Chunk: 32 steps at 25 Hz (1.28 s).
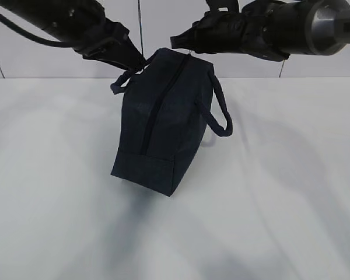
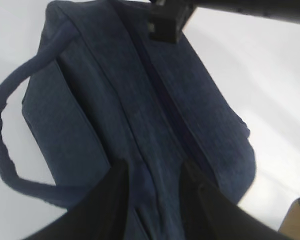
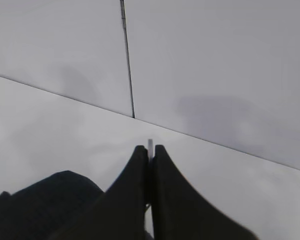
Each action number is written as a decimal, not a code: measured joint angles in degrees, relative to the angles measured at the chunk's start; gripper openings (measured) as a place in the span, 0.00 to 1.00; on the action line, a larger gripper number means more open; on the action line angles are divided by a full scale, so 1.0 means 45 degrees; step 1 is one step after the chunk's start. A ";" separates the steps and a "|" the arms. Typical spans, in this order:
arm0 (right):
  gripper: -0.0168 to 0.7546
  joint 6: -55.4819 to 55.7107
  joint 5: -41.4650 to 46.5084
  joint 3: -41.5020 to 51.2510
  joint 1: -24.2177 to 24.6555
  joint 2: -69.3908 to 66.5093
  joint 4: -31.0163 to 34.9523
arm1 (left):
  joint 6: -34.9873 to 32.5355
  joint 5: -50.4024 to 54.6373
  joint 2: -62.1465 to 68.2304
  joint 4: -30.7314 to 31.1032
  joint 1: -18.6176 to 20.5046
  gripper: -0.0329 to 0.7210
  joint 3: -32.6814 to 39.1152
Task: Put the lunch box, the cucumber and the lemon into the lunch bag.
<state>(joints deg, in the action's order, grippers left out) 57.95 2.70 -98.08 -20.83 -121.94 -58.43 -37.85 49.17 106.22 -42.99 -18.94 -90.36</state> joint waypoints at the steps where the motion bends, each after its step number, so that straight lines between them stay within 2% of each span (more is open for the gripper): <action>1: 0.02 0.0052 -0.0005 0.0000 0.0000 0.0000 0.0000 | 0.0031 0.0124 0.0292 0.0000 0.0000 0.37 -0.0305; 11: 0.02 0.0624 -0.0090 0.0000 0.0000 0.0000 -0.0020 | 0.0752 0.0894 0.2919 -0.0195 0.0000 0.36 -0.2678; 14: 0.02 0.0931 -0.0229 0.0000 0.0000 0.0000 -0.0020 | 0.0804 0.1091 0.3166 -0.0195 0.0000 0.24 -0.2825; 16: 0.02 0.1220 -0.0329 0.0000 0.0000 0.0000 -0.0020 | 0.0826 0.1352 0.3166 -0.0017 0.0000 0.10 -0.2856; 18: 0.02 0.1509 -0.0347 0.0000 0.0000 0.0000 -0.0020 | 0.0826 0.1582 0.3166 0.0179 0.0000 0.04 -0.2886; 32: 0.02 0.2400 -0.0422 0.0000 0.0126 -0.0631 -0.0078 | 0.0980 0.3424 0.3063 0.0637 0.0022 0.03 -0.2957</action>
<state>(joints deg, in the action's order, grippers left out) 68.76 0.80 -98.08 -20.26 -124.78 -58.78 -33.44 64.58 120.00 -40.12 -18.84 -103.66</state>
